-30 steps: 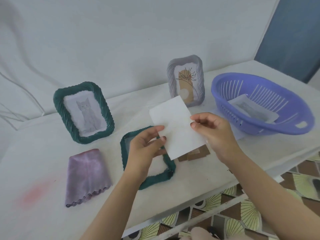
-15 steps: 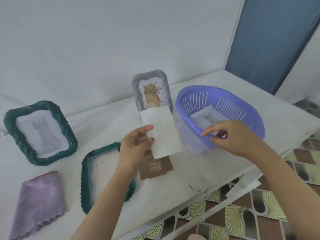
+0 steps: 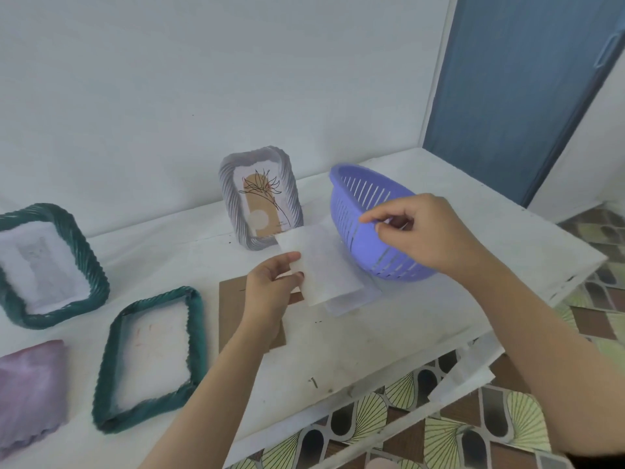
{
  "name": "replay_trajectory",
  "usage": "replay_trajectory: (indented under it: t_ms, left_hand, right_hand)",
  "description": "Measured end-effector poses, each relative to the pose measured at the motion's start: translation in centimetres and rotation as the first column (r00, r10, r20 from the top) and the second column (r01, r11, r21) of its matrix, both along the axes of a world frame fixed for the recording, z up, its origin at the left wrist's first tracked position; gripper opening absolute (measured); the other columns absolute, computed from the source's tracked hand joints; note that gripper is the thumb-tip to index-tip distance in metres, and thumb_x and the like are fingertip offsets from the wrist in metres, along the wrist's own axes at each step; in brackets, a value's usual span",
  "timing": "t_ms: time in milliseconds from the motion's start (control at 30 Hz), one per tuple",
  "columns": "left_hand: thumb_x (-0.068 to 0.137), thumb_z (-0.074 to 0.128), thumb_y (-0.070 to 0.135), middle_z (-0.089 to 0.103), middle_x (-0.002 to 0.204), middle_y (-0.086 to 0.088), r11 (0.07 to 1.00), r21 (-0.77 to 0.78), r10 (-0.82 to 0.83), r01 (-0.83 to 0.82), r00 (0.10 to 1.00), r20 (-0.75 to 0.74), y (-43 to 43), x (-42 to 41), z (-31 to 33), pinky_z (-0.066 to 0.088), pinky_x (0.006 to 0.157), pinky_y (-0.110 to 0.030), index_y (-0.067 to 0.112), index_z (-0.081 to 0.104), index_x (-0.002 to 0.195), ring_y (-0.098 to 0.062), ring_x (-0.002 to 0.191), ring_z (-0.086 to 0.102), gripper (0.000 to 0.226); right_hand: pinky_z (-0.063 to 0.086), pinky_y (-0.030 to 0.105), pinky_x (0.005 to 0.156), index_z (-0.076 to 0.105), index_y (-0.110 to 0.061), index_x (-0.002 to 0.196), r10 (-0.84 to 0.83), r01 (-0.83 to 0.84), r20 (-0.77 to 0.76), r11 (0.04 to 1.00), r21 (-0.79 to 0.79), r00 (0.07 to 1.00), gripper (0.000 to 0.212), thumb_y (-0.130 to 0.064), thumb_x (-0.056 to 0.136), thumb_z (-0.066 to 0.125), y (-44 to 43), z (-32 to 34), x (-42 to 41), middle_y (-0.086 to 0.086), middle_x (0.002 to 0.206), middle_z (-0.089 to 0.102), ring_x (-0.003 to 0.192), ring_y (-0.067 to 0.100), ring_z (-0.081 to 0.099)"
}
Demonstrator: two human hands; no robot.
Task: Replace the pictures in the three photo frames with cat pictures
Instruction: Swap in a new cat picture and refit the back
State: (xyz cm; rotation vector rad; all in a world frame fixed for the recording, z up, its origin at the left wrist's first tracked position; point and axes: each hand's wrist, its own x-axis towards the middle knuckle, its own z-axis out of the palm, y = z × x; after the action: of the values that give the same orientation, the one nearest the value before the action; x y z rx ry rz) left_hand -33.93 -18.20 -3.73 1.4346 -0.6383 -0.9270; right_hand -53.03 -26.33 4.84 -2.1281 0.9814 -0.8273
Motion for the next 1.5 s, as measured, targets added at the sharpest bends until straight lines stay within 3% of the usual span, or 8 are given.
replay_trajectory:
  t_ms: [200,467,833,967,1100,1300,1400,1500]
  left_hand:
    - [0.082,0.054,-0.01,0.055,0.088,-0.005,0.991,0.134,-0.011,0.002,0.998,0.065,-2.4,-2.1,-1.6,0.057,0.064,-0.027,0.009,0.063,0.102,-0.018,0.075,0.06,0.029]
    - [0.08,0.056,-0.006,0.057,0.088,-0.005,0.976,0.213,-0.004,-0.04,0.979,0.205,-3.1,-3.0,-3.3,0.051,0.049,-0.018,0.016,0.064,0.095,-0.015,0.058,0.057,0.028]
    - [0.076,0.057,-0.001,0.068,0.093,-0.016,0.976,0.213,-0.019,-0.051,0.95,0.311,-3.0,-3.0,-3.6,0.046,0.046,-0.02,0.01,0.067,0.1,-0.006,0.046,0.057,0.028]
    - [0.079,0.059,0.003,0.065,0.107,-0.006,0.982,0.182,-0.013,-0.053,0.939,0.343,-2.6,-3.0,-3.2,0.053,0.051,-0.021,0.01,0.065,0.106,-0.01,0.065,0.067,0.029]
    - [0.087,0.054,0.017,0.063,0.109,0.0,0.973,0.108,0.081,-0.204,0.739,0.669,-1.9,-2.7,-2.8,0.044,0.066,-0.02,0.017,0.063,0.107,-0.003,0.069,0.058,0.022]
    - [0.09,0.053,0.036,0.049,0.128,0.015,0.992,-0.125,0.051,0.029,0.806,0.59,-1.2,-2.7,-1.1,0.035,0.093,-0.013,0.032,0.049,0.124,-0.001,0.118,0.045,0.034]
    - [0.086,0.057,0.042,0.037,0.143,0.016,0.987,-0.074,-0.055,0.144,0.73,0.681,-1.0,-2.7,-1.1,0.023,0.104,-0.02,0.037,0.047,0.127,0.004,0.132,0.027,0.043]
    - [0.08,0.057,0.046,0.033,0.143,0.02,0.987,-0.055,-0.065,0.149,0.698,0.713,-0.9,-2.8,-0.8,0.021,0.105,-0.02,0.039,0.047,0.126,0.007,0.131,0.023,0.048]
  right_hand:
    - [0.049,0.026,0.064,0.073,-0.028,0.089,0.037,-0.037,0.019,0.999,0.01,0.999,0.028,-0.005,0.083,0.059,-1.0,-0.3,-0.6,-0.007,0.08,0.069,0.069,0.02,0.059]
    - [0.041,0.007,0.059,0.075,-0.02,0.094,0.143,-0.143,0.008,0.99,0.01,0.99,0.025,-0.003,0.083,0.06,-0.2,-2.3,-0.7,-0.022,0.067,0.058,0.057,-0.004,0.054]
    - [0.048,0.027,0.071,0.073,-0.03,0.1,0.282,-0.297,-0.234,0.954,-0.03,0.93,0.028,-0.014,0.084,0.057,1.2,-4.9,0.5,-0.004,0.085,0.065,0.072,0.008,0.056]
    - [0.048,0.025,0.07,0.073,-0.027,0.099,0.283,-0.294,-0.212,0.956,-0.02,0.935,0.026,-0.012,0.083,0.059,0.9,-5.1,0.4,-0.003,0.086,0.067,0.073,0.008,0.058]
    - [0.05,0.023,0.072,0.074,-0.025,0.1,0.321,-0.317,-0.177,0.947,0.052,0.93,0.025,-0.01,0.084,0.061,0.8,-4.9,0.3,-0.005,0.086,0.069,0.078,0.01,0.062]
    - [0.054,0.029,0.081,0.071,-0.035,0.099,0.249,-0.21,-0.069,0.913,0.351,0.966,0.023,-0.019,0.087,0.059,-2.8,-3.1,-0.1,-0.008,0.088,0.071,0.081,0.02,0.066]
    - [0.041,0.022,0.081,0.062,-0.027,0.117,0.121,-0.042,-0.391,0.978,0.205,0.913,0.03,-0.02,0.087,0.059,-5.3,-3.6,0.0,-0.003,0.108,0.063,0.101,0.016,0.06]
    - [0.039,0.025,0.076,0.044,-0.028,0.136,0.138,-0.023,-0.745,0.986,0.163,0.653,0.05,-0.019,0.088,0.056,-6.0,-4.4,0.3,0.006,0.131,0.049,0.111,0.025,0.055]
